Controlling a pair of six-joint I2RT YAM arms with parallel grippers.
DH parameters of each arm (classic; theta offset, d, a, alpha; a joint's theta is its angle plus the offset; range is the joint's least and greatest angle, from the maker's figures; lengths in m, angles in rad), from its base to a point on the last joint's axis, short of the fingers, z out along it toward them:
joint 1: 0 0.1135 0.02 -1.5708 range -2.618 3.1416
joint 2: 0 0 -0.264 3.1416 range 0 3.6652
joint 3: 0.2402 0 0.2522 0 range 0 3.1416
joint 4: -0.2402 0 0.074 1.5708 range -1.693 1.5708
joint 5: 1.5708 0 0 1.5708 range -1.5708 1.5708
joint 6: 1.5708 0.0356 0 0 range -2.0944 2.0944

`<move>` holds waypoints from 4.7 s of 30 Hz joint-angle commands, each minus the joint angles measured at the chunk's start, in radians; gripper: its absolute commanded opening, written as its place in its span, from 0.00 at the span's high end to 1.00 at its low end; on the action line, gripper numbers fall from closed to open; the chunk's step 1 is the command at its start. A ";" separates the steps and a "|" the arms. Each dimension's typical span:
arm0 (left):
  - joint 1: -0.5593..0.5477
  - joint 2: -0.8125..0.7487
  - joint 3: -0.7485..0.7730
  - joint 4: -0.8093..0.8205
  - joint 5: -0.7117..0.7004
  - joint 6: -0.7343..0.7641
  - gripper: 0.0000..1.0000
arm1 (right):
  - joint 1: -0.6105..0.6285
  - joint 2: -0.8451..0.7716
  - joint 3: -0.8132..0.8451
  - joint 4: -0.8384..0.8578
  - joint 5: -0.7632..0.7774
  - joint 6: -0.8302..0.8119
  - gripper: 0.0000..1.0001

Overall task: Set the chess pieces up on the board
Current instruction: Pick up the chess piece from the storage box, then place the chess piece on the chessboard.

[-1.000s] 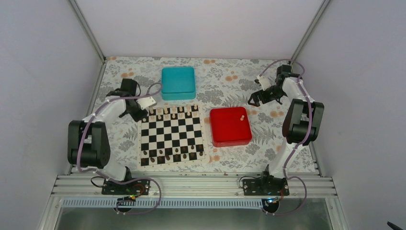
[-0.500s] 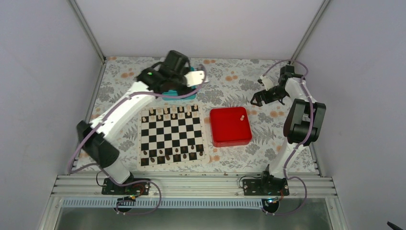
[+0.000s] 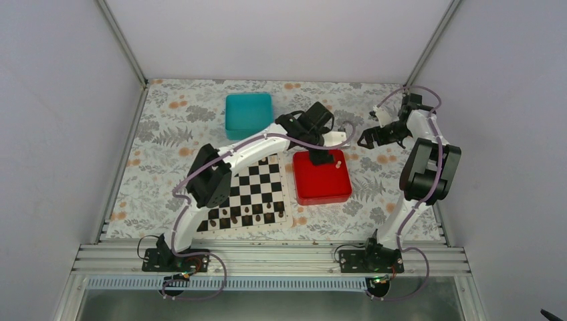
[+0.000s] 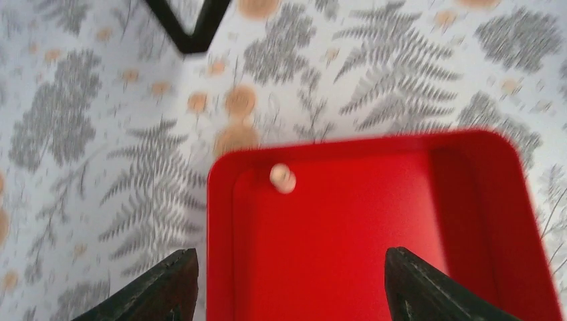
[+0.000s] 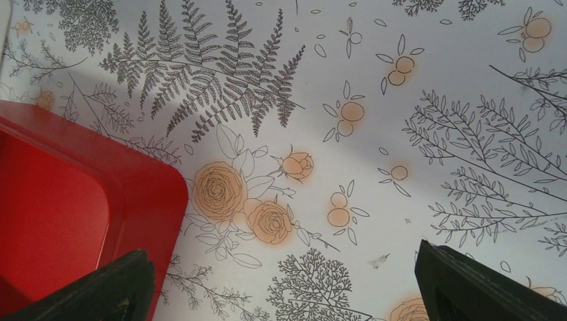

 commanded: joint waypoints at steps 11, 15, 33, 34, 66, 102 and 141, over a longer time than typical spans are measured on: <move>-0.021 0.214 0.215 0.051 0.222 -0.050 0.43 | 0.003 -0.016 0.024 -0.009 -0.043 -0.009 0.00; -0.022 0.231 0.199 0.068 0.194 -0.040 0.44 | 0.002 -0.011 0.024 -0.006 -0.041 -0.007 0.00; -0.023 0.340 0.252 0.094 0.107 -0.044 0.44 | 0.003 0.000 0.019 -0.006 -0.045 -0.011 0.00; -0.024 0.342 0.251 0.097 0.105 -0.047 0.44 | 0.003 0.001 0.019 -0.007 -0.046 -0.011 0.00; -0.033 0.390 0.290 0.117 0.116 -0.075 0.77 | 0.003 -0.005 0.000 -0.003 -0.062 -0.016 0.00; 0.760 -0.803 -0.699 0.086 0.069 0.105 0.83 | 0.009 0.017 0.012 -0.018 -0.057 -0.014 0.00; 1.077 -0.599 -1.179 0.480 0.348 0.062 0.84 | 0.023 0.044 -0.014 -0.011 -0.043 -0.020 0.00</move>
